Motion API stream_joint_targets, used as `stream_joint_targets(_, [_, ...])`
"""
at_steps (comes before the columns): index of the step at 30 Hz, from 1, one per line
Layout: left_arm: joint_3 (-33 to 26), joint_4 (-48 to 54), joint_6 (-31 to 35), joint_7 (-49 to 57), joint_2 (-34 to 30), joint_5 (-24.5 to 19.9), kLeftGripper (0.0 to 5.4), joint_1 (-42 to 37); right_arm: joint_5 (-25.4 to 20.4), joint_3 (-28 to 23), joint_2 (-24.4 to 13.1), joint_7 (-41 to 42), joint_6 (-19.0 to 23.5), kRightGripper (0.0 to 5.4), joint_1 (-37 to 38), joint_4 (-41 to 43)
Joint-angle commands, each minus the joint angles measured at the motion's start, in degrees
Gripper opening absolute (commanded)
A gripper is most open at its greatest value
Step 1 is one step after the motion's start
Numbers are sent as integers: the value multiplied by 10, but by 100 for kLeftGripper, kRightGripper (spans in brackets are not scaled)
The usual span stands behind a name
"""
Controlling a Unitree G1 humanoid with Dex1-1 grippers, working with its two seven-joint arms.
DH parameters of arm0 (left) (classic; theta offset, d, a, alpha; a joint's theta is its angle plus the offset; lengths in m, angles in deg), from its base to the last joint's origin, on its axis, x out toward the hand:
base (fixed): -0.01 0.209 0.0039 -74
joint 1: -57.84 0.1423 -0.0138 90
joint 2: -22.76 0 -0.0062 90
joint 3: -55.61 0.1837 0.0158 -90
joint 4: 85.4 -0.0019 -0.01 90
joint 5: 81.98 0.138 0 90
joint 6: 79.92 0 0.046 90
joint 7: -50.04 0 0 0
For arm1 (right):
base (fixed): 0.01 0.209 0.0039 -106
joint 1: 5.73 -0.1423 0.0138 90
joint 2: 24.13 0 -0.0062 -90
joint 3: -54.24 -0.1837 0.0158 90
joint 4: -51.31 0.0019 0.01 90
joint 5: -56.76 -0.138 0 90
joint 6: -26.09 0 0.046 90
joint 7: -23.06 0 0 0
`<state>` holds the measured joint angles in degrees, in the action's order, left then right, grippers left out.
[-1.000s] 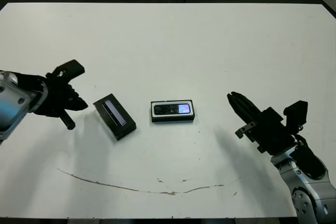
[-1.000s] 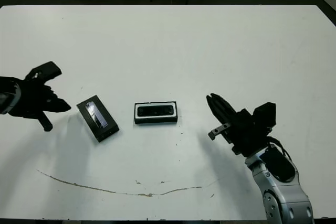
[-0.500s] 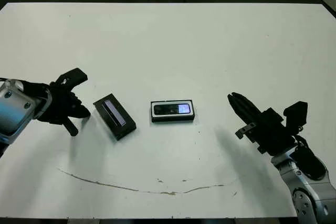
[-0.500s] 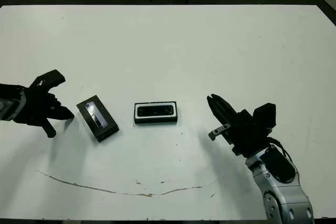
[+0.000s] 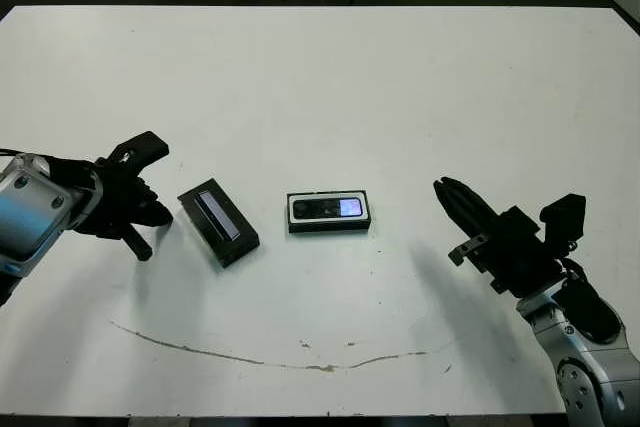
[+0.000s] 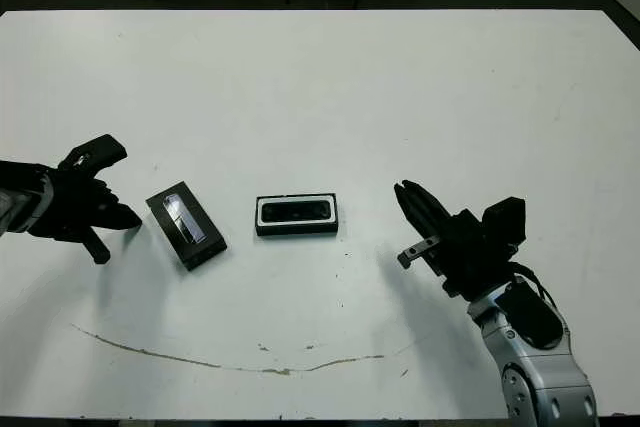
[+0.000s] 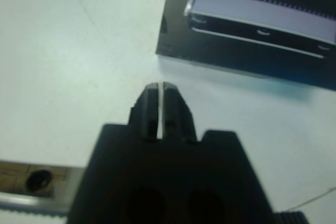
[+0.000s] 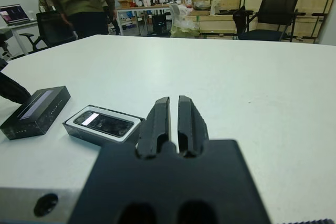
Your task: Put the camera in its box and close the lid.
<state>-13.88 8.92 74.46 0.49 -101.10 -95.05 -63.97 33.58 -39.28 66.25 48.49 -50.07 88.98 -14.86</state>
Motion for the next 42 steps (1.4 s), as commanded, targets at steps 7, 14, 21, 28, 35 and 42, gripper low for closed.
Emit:
stream_joint_targets(7, [25,-14,6,-2,22,5,0,-8,-9,-5,-4,4,6,0,8,-7])
stream_joint_targets(14, [52,-30,-20,-12,35,24,9,-23,-12,-6,-4,6,4,0,9,-11])
stream_joint_targets(21, [61,-43,-40,-12,44,44,1,-29,-12,-5,-1,1,7,0,10,-10])
stream_joint_targets(28, [49,-58,-26,-13,60,43,1,-34,-16,-4,1,-2,9,0,12,-9])
stream_joint_targets(35, [55,-64,-40,-12,65,56,10,-41,-16,-3,-3,3,4,0,13,-12])
stream_joint_targets(42, [65,-93,-51,-13,81,73,3,-66,-7,0,-5,3,1,0,15,-12])
